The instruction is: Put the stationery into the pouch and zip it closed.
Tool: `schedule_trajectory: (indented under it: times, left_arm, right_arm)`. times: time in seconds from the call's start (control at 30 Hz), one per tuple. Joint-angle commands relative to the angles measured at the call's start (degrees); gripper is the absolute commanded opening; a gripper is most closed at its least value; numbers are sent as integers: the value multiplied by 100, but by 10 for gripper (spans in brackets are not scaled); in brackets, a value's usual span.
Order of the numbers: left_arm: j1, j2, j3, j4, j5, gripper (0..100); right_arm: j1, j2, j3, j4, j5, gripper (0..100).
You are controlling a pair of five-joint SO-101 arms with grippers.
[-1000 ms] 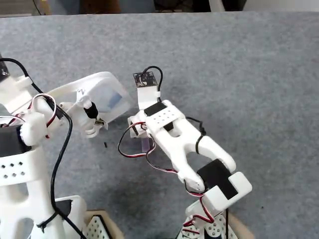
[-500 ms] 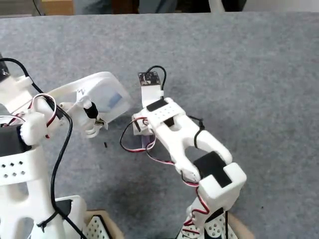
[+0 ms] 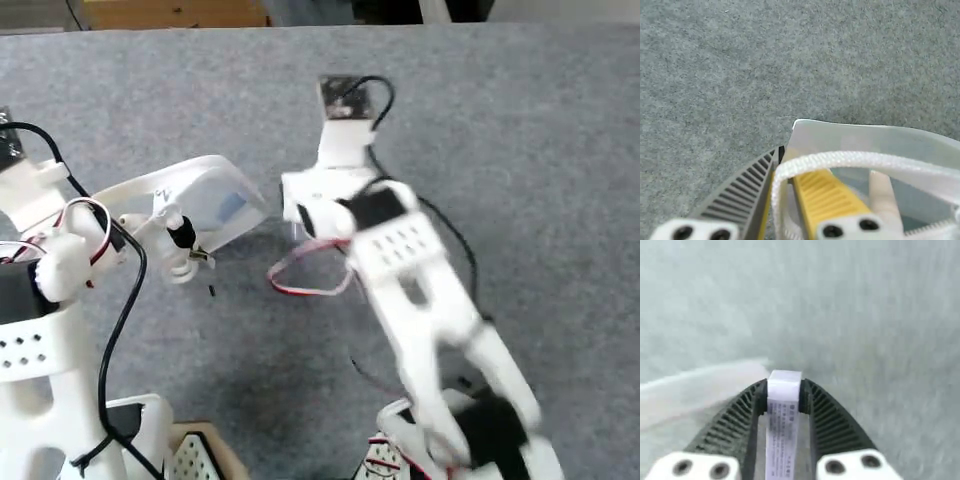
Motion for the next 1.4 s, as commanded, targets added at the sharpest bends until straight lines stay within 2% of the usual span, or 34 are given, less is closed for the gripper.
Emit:
schedule_trajectory:
  times: [0.0, 0.13, 0.23, 0.37, 0.57, 0.67, 0.77, 0.93, 1.07, 1.27, 1.37]
  left_arm:
    - [145, 167, 470, 97, -167, 28]
    - [1007, 158, 136, 730, -633, 28]
    - [1727, 158, -523, 1319, -686, 28]
    - [2220, -62, -1042, 1327, -677, 28]
    - [2738, -985, -1130, 1327, -484, 27]
    - [2721, -1196, -1525, 1327, -158, 27]
    - [2721, -1108, -1727, 1327, -123, 27]
    - [2651, -484, -804, 1002, -158, 28]
    - [1956, 18, -321, 633, -123, 28]
    - [1481, 615, -40, 396, -123, 28]
    - [1455, 633, -31, 396, -141, 28]
  right_arm:
    - [-220, -1552, -251, -448, 422, 12]
    - [-677, -2633, -251, -730, 747, 12]
    - [-765, -3020, -251, -712, 756, 12]
    - [-756, -3266, -251, -712, 747, 12]
    - [-756, -3609, -242, -703, 738, 12]
    - [-756, -3644, -242, -703, 738, 12]
    - [-756, -3635, -242, -703, 738, 12]
    - [-791, -3653, -259, -589, 730, 12]
    - [-932, -3679, -286, -255, 730, 12]
    - [-1785, -3679, -637, -62, 686, 12]
    - [-2101, -3644, -664, 62, 53, 12]
